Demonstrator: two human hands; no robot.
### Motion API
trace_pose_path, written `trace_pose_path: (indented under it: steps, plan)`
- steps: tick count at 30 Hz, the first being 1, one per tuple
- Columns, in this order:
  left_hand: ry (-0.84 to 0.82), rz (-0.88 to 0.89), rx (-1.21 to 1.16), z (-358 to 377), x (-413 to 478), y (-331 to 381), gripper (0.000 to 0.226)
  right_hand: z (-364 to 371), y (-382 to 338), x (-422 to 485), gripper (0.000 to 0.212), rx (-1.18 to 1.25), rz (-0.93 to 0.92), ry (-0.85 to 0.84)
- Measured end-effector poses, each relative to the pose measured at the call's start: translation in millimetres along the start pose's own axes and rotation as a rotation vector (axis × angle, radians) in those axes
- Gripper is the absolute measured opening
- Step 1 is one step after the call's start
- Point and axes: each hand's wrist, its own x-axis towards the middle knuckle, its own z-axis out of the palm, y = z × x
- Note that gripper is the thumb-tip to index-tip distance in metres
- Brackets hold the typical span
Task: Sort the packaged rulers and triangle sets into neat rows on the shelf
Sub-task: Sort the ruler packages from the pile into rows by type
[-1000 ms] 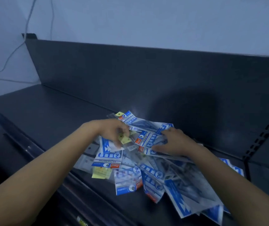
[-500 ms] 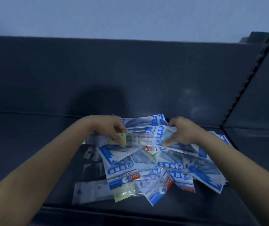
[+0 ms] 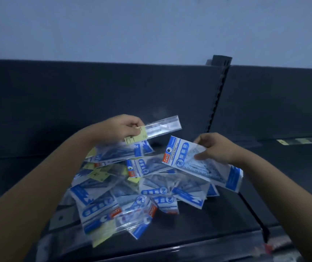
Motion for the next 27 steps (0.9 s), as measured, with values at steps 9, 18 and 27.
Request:
trace_pose_path:
  steps: [9, 18, 27]
  plan:
    - [0.069, 0.109, -0.019, 151, 99, 120, 0.018, -113, 143, -79, 0.018, -0.116, 0.027, 0.107]
    - [0.077, 0.114, -0.072, 289, 202, 227, 0.015, -228, 284, -129, 0.019, 0.014, -0.007, 0.218]
    - [0.01, 0.056, -0.188, 379, 335, 267, 0.017, -298, 395, -94, 0.017, 0.108, 0.042, 0.125]
